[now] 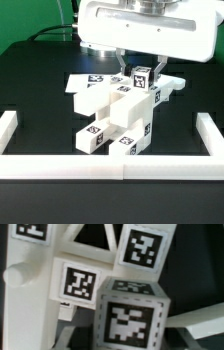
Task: Assemble chair
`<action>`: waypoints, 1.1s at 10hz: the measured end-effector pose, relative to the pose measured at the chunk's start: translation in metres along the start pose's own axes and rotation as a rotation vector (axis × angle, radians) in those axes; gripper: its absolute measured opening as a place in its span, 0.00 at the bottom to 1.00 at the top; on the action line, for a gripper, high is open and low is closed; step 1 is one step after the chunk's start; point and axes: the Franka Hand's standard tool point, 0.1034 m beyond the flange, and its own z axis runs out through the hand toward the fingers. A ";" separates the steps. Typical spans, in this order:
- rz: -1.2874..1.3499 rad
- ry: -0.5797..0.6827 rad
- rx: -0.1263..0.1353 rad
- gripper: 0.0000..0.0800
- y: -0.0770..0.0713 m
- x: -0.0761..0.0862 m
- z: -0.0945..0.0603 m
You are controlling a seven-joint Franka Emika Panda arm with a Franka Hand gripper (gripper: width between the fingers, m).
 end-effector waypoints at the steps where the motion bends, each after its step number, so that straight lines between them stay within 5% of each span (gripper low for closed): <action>1: 0.000 0.000 0.000 0.36 0.000 0.000 0.000; 11: 0.020 0.000 0.001 0.36 0.000 0.000 0.000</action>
Offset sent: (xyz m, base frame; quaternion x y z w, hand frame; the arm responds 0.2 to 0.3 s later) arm 0.0000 0.0000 0.0000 0.0000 0.0000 0.0000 1.0000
